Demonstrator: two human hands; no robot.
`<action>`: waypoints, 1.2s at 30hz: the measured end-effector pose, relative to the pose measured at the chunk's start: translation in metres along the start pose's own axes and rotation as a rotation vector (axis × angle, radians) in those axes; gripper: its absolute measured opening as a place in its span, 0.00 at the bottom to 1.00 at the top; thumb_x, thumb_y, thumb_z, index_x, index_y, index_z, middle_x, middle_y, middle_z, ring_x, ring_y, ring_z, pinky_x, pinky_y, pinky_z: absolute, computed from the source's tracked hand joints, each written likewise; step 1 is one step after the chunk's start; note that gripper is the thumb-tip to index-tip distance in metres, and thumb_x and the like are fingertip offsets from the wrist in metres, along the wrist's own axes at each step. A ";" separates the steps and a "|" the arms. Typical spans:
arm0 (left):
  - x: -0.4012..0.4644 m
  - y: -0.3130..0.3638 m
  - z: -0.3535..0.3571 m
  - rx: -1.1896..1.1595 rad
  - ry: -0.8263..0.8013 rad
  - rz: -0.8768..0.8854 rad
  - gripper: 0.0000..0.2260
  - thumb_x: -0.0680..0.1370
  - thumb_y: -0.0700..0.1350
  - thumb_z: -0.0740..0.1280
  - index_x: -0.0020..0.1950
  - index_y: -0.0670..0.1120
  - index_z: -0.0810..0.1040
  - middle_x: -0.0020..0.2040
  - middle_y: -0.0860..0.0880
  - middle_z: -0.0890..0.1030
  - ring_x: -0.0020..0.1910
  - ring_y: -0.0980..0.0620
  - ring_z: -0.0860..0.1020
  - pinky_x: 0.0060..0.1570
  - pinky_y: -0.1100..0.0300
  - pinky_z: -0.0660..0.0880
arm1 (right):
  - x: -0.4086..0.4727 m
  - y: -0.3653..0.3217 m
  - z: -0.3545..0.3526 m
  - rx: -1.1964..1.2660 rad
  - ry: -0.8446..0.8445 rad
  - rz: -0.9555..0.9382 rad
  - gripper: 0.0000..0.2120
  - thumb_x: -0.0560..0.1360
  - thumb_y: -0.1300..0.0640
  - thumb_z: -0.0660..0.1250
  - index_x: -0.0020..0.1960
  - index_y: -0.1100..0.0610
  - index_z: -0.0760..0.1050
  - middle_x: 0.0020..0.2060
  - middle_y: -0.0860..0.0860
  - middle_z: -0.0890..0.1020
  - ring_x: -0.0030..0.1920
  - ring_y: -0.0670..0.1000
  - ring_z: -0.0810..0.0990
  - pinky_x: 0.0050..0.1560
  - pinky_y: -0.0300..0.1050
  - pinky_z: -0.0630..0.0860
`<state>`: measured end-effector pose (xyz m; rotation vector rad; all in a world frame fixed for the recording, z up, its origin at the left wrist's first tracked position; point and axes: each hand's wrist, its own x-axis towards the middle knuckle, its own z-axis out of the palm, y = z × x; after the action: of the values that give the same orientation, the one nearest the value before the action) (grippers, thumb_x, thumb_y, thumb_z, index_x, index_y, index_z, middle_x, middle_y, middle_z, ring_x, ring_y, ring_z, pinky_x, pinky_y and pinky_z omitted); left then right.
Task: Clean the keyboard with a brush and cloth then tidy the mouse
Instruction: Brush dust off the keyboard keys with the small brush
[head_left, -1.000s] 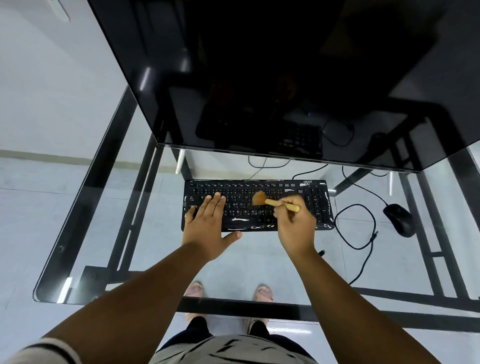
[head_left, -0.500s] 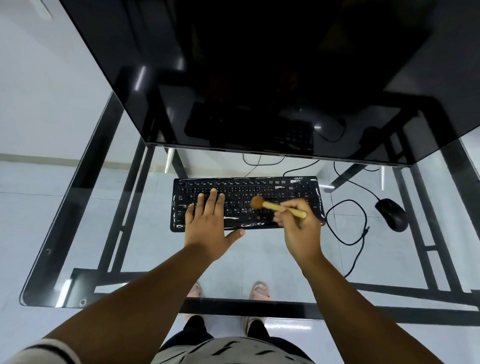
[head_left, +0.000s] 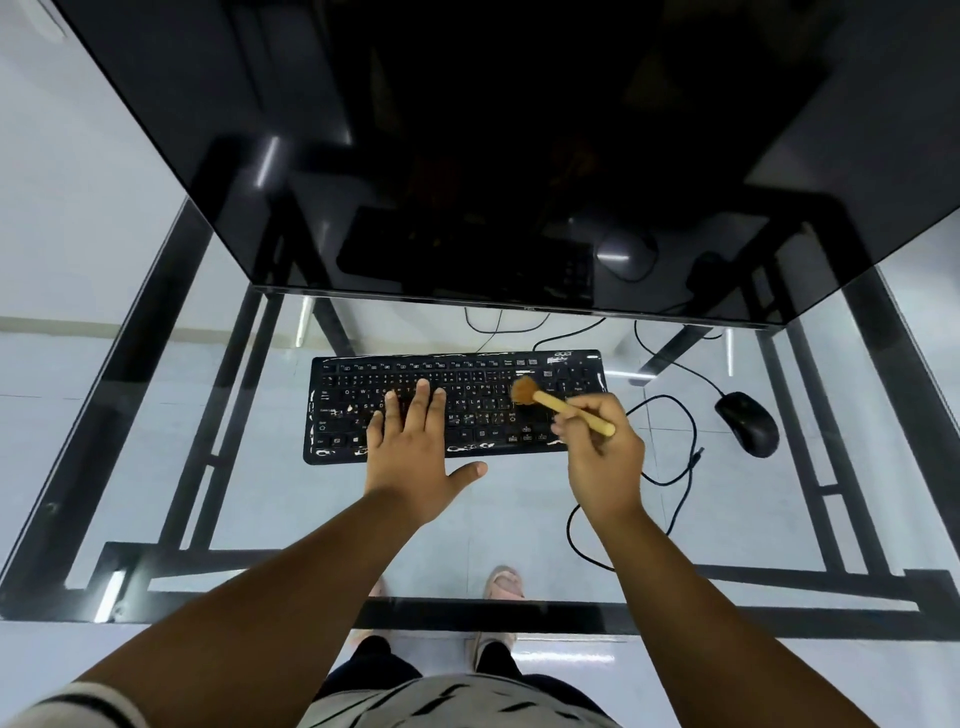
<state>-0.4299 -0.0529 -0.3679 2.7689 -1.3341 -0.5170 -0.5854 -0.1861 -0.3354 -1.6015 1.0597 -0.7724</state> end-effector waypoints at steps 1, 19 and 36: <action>0.000 0.001 0.001 -0.001 0.001 0.000 0.47 0.71 0.75 0.52 0.79 0.48 0.41 0.80 0.49 0.42 0.78 0.41 0.42 0.75 0.43 0.46 | 0.000 -0.002 0.001 0.025 -0.056 -0.007 0.09 0.74 0.62 0.64 0.44 0.48 0.77 0.36 0.51 0.84 0.38 0.60 0.82 0.41 0.60 0.79; 0.003 0.021 0.006 -0.017 0.001 0.059 0.46 0.72 0.74 0.50 0.79 0.46 0.39 0.79 0.50 0.38 0.78 0.51 0.39 0.76 0.47 0.44 | 0.016 0.009 -0.026 0.005 0.035 0.020 0.10 0.75 0.61 0.65 0.43 0.45 0.77 0.36 0.53 0.83 0.37 0.63 0.80 0.39 0.53 0.77; 0.009 0.035 0.009 -0.058 -0.005 0.065 0.46 0.74 0.73 0.52 0.79 0.46 0.39 0.79 0.49 0.38 0.78 0.51 0.38 0.75 0.52 0.41 | 0.016 0.024 -0.051 -0.030 0.006 0.079 0.10 0.76 0.65 0.65 0.44 0.50 0.77 0.34 0.53 0.83 0.38 0.59 0.83 0.41 0.51 0.79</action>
<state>-0.4539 -0.0806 -0.3735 2.6703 -1.3819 -0.5502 -0.6296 -0.2234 -0.3447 -1.5740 1.1369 -0.7120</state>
